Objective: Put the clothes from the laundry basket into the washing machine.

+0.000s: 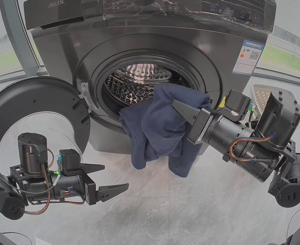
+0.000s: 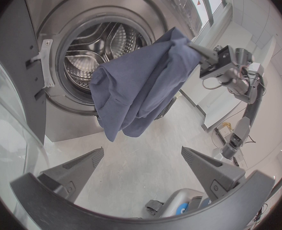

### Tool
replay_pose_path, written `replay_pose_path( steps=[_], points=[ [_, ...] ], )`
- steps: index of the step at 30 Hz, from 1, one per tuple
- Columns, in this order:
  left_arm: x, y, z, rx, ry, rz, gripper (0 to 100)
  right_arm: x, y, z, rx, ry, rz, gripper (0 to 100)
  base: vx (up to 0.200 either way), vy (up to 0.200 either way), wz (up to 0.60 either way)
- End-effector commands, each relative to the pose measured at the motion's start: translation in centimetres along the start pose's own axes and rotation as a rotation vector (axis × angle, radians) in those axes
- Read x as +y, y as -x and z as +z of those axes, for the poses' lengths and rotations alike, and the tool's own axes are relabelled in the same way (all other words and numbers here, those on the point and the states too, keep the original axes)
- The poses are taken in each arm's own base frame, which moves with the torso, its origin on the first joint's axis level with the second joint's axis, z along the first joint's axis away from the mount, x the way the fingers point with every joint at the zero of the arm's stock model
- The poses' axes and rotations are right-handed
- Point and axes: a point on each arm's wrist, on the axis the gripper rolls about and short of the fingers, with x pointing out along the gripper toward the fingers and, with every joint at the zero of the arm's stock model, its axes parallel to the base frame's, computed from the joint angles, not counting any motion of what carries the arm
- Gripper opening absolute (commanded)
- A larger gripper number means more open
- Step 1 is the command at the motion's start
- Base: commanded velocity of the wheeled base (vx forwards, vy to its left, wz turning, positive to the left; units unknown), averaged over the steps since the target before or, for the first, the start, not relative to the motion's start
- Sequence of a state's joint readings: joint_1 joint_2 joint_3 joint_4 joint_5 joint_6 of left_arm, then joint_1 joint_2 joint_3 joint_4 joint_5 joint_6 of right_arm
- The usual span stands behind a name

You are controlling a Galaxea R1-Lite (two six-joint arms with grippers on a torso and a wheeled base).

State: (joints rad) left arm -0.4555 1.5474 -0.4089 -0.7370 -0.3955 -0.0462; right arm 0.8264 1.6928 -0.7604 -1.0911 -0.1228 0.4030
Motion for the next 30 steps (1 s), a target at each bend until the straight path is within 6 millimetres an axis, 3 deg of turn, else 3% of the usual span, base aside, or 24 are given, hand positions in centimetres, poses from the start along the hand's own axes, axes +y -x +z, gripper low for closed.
replay_pose_path(
  steps=[1, 16, 30],
  points=[
    [0.7, -3.1, -0.6, 0.049, 0.018, 0.018, 100, 0.4, 0.6, 0.1, 0.002, -0.003, 0.013, 0, 0.000, 0.000, 0.00],
    [3.4, -8.3, -0.8, -0.027, 0.004, 0.053, 100, 0.7, 1.2, -0.2, 0.015, -0.005, 0.025, 0, 0.000, 0.000, 0.00],
    [5.5, -11.7, -0.9, -0.064, -0.001, 0.092, 100, 0.7, 1.3, -0.2, 0.016, -0.004, 0.023, 0, 0.000, 0.000, 0.00]
  ],
)
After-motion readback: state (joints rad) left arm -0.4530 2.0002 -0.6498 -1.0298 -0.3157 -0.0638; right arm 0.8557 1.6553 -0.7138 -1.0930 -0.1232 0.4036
